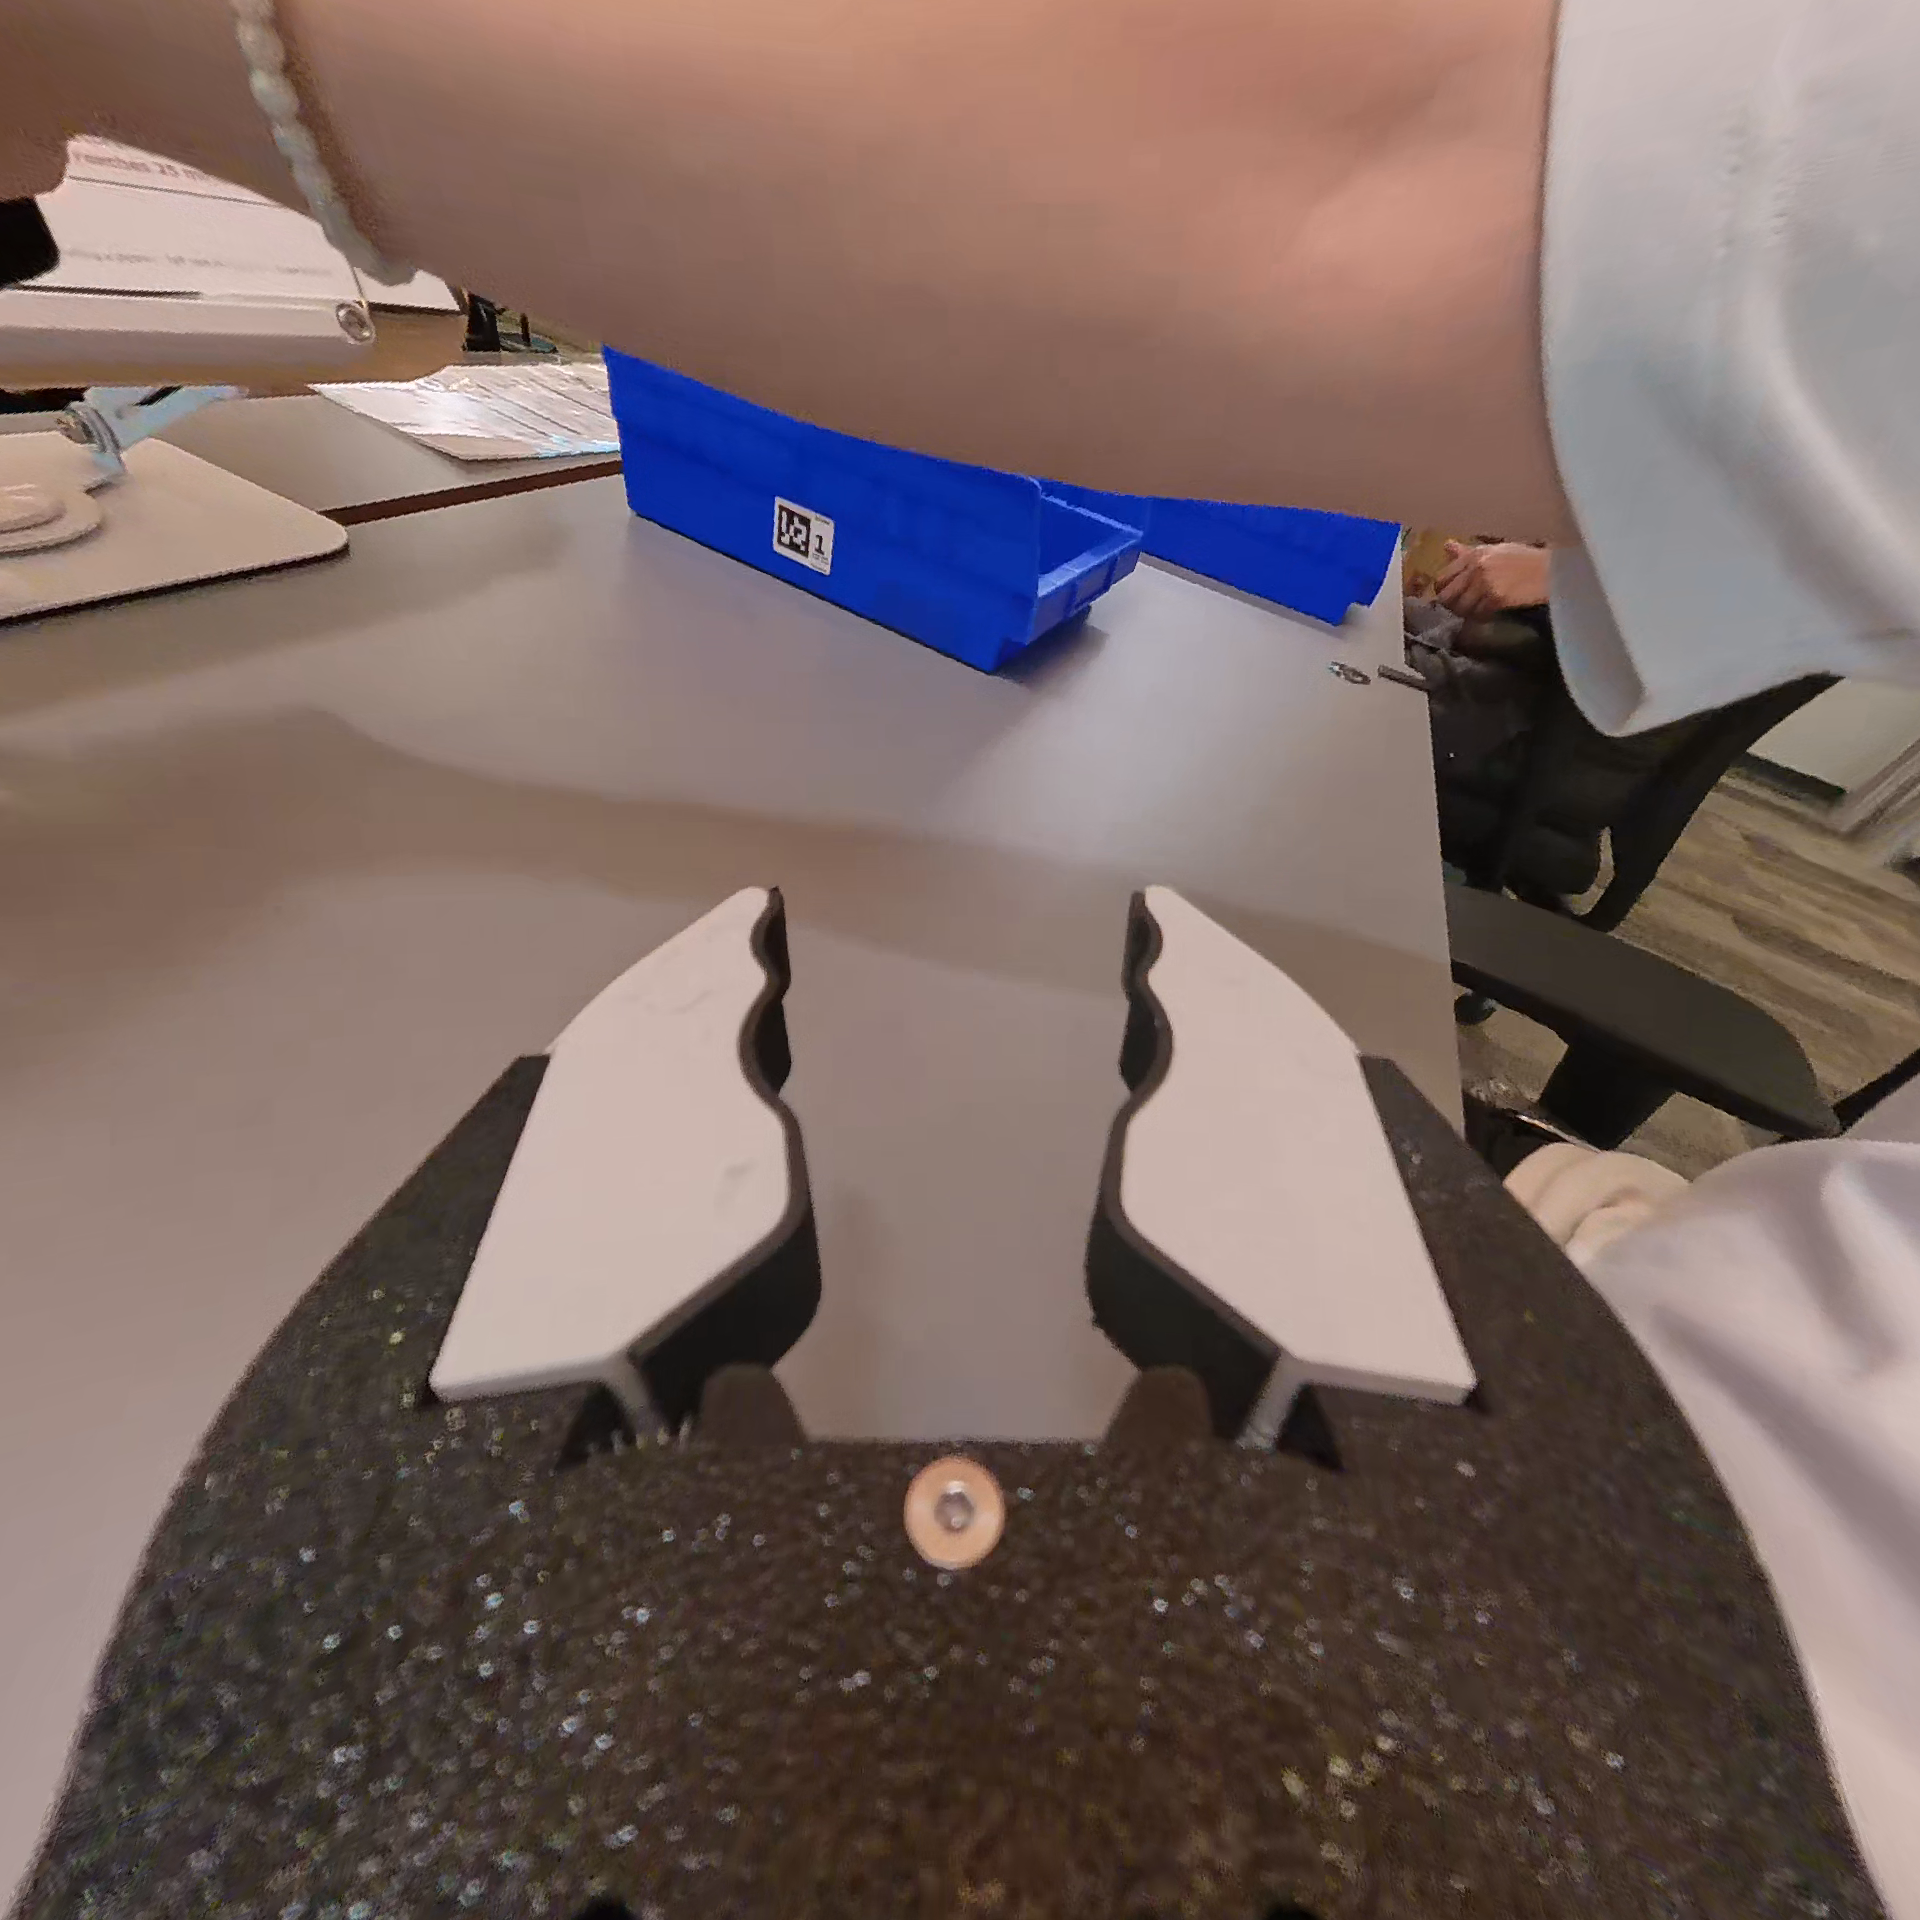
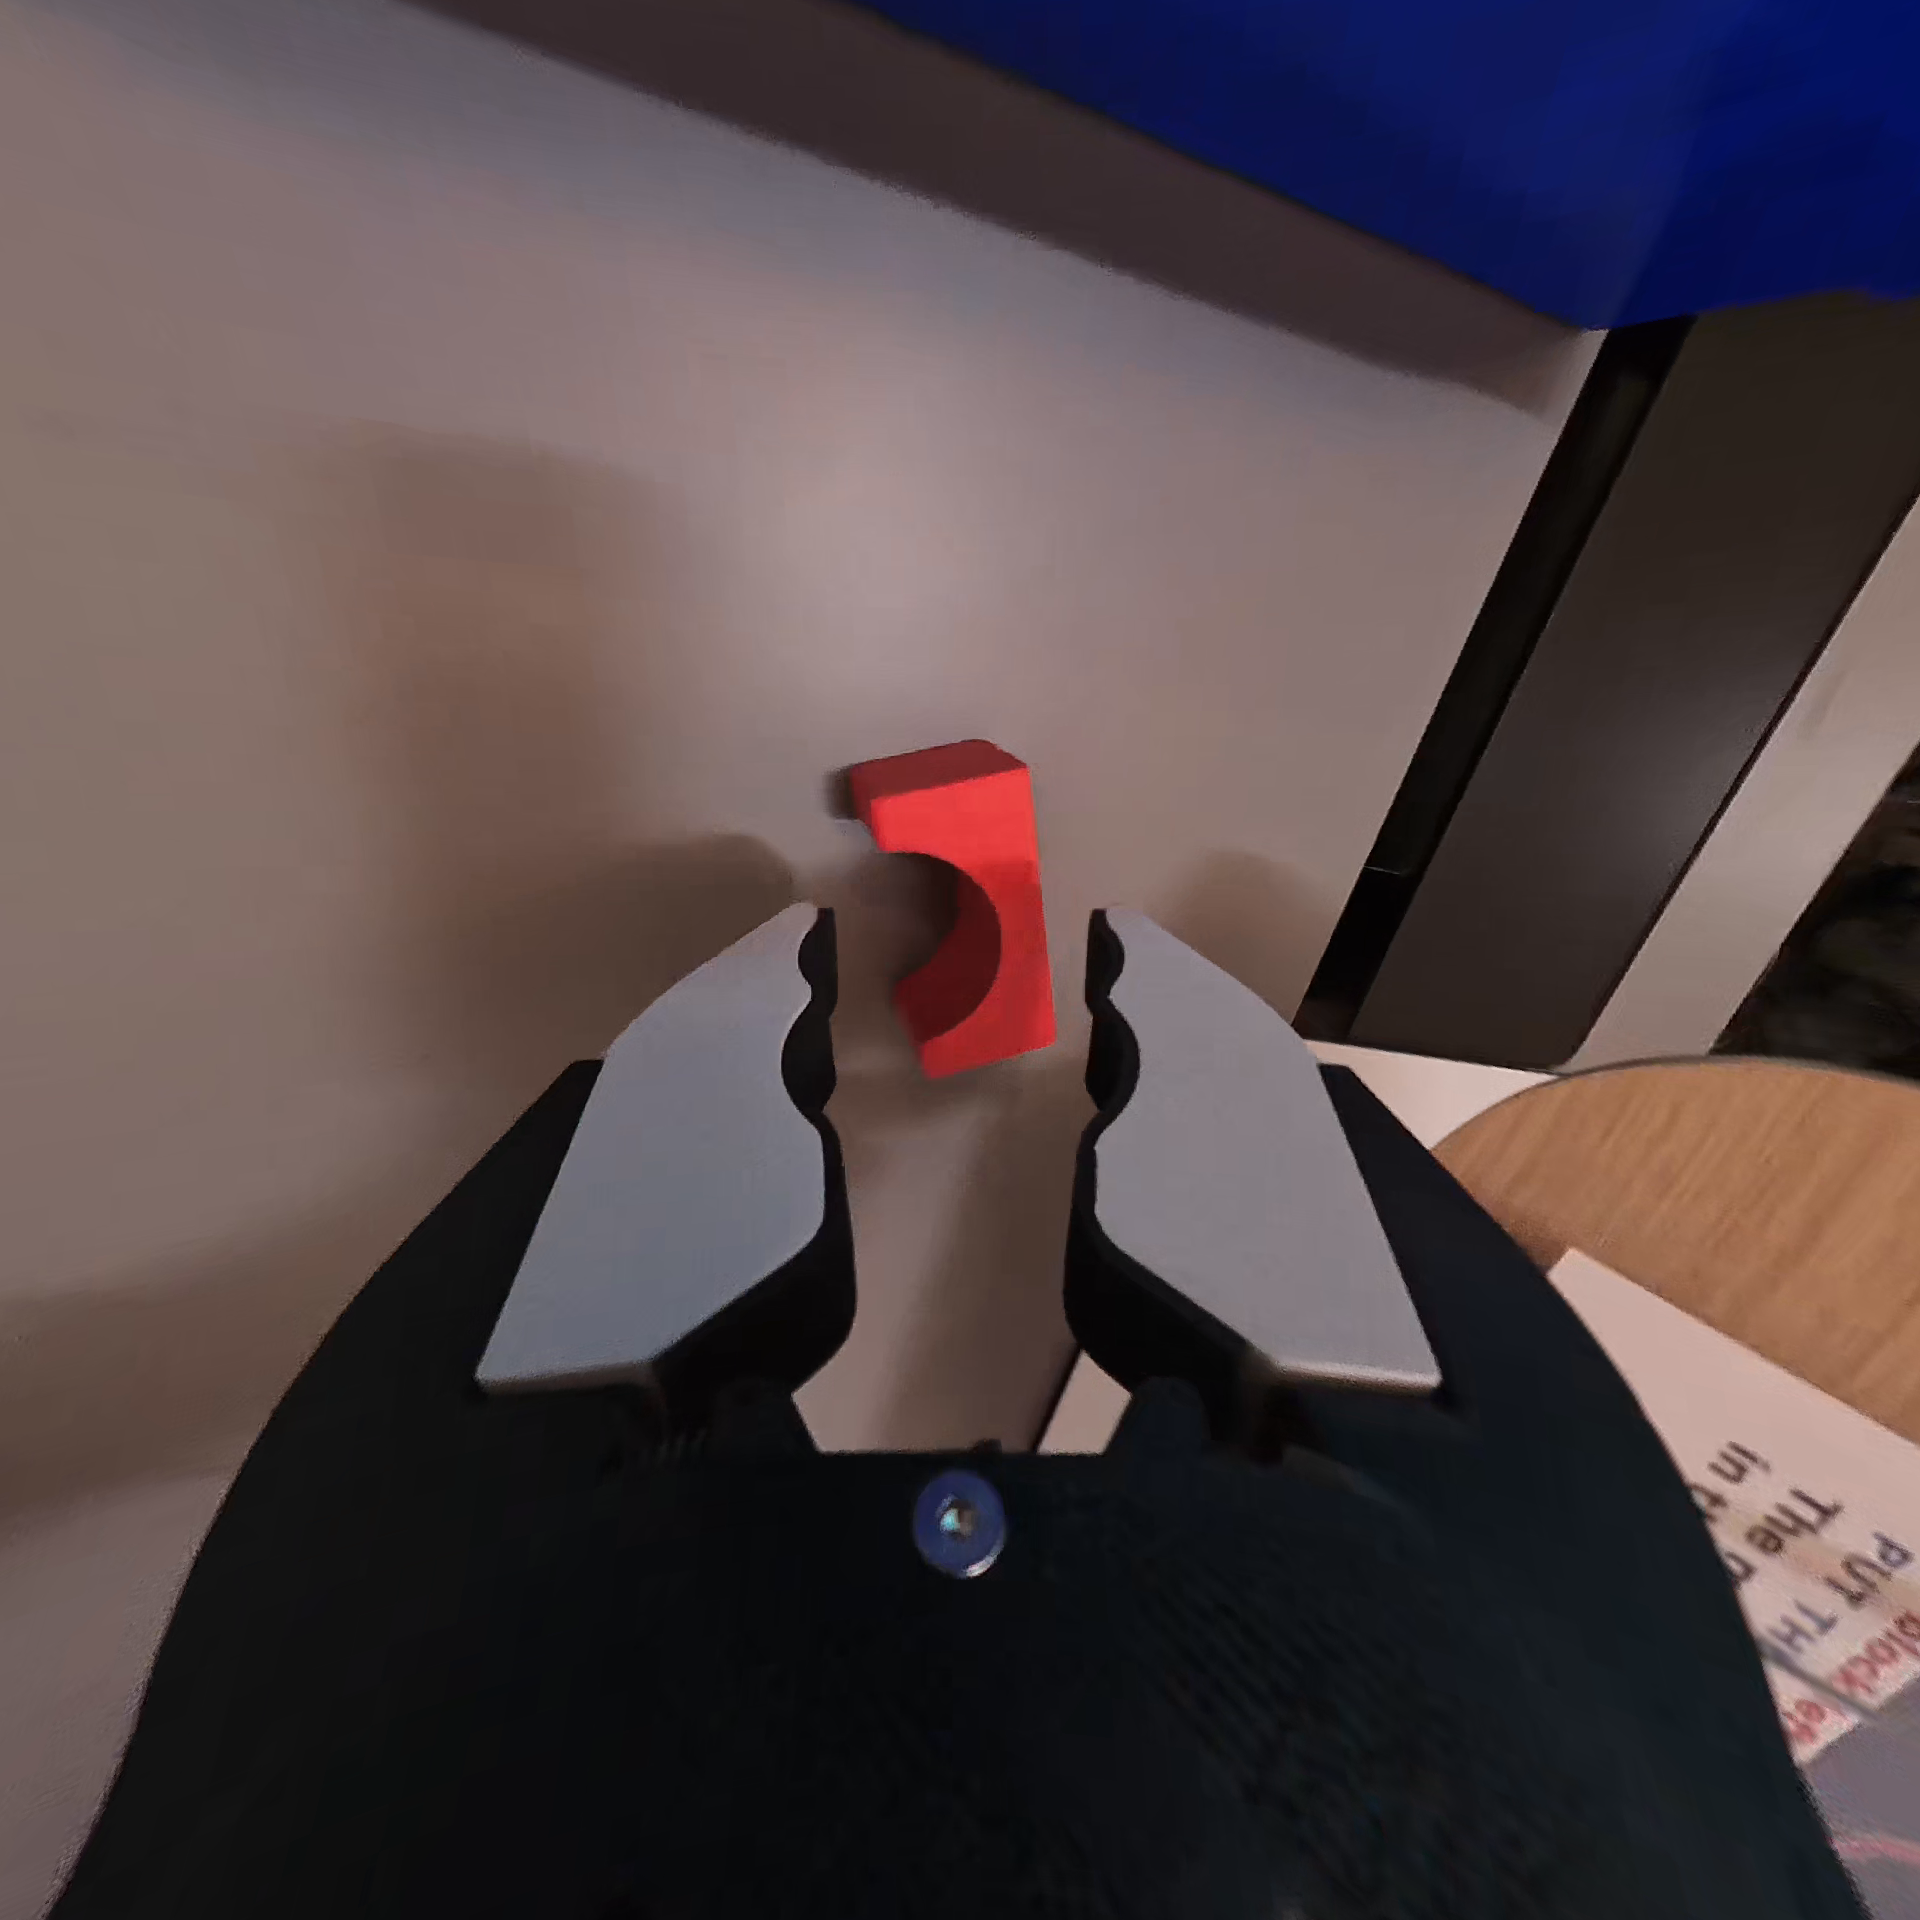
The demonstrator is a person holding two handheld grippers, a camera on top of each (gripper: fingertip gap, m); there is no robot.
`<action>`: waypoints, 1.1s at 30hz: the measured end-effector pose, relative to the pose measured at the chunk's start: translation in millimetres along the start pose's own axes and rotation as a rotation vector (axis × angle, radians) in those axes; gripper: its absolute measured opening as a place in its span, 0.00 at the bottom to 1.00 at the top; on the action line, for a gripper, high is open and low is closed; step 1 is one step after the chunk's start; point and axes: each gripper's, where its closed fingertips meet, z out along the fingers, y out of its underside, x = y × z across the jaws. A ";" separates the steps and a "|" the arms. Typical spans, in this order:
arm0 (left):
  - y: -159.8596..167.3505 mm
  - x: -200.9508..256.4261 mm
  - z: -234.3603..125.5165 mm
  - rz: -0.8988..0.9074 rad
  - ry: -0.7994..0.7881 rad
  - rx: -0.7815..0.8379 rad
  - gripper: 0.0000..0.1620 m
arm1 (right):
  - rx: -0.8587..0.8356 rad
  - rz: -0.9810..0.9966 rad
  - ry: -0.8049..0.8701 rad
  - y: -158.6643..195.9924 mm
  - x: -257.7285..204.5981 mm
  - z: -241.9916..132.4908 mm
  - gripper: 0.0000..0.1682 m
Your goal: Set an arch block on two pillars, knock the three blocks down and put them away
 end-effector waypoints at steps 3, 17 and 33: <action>-3.0 -1.5 -3.3 -0.022 0.012 0.032 0.38 | -0.042 -0.007 -0.017 3.0 0.5 11.5 0.24; -3.8 -1.6 2.9 -0.057 0.034 0.072 0.38 | -0.053 0.113 0.168 29.3 -4.9 -42.3 0.07; -3.4 22.5 22.6 0.007 0.067 0.015 0.38 | -0.305 0.851 0.391 381.5 -115.9 -228.0 0.07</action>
